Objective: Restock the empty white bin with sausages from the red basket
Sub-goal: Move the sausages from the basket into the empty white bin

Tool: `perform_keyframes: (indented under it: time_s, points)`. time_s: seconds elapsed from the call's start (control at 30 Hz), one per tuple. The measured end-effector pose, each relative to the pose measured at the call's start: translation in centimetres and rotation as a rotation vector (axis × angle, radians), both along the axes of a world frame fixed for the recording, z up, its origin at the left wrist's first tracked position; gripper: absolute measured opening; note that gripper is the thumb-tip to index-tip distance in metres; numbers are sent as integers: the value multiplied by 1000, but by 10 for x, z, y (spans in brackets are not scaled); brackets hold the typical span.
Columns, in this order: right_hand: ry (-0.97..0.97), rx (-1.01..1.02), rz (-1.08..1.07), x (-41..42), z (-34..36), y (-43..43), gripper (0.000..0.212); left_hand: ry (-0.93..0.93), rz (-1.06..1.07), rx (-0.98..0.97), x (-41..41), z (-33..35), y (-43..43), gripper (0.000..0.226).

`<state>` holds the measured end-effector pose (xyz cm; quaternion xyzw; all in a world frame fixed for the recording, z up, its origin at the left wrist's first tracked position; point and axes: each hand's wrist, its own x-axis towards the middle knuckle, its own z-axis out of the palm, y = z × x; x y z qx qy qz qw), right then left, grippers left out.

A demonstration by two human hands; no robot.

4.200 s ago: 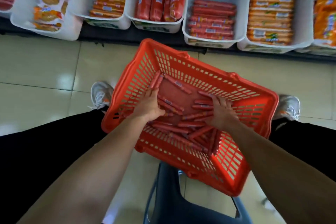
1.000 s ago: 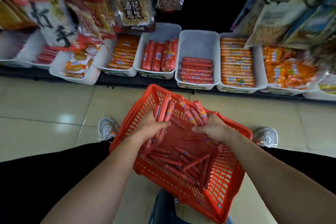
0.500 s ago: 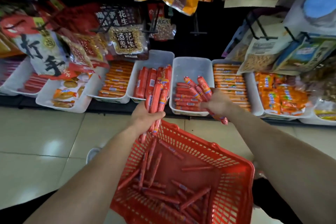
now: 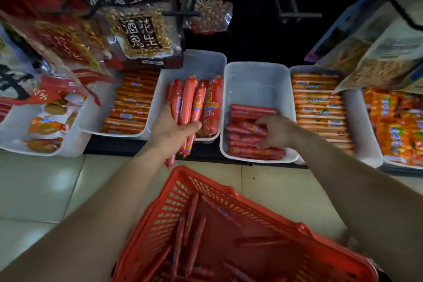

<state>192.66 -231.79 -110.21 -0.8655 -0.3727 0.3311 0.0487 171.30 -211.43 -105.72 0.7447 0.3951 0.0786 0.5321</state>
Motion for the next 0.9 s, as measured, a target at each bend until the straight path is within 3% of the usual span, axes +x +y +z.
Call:
perform_keyframes:
  time_s: [0.13,0.23,0.43,0.63,0.73,0.9]
  points:
    - [-2,87,94,-1,-2,-5,53,16,10,6,9,-3,-5,61]
    - [-26,181,123,-8,1,-2,44,27,22,8,10,-6,-12,59]
    - [47,289,6,-32,-1,13,59,28,-6,23,9,-4,-15,63]
    - [-123,111,75,-21,-3,-5,41,44,-61,28,9,-3,-18,63]
    - [-129,42,88,-20,-5,-9,47,50,-60,24,8,-4,-20,62]
    - [50,195,-46,-22,-4,-18,37,65,-70,19,6,-5,-23,59]
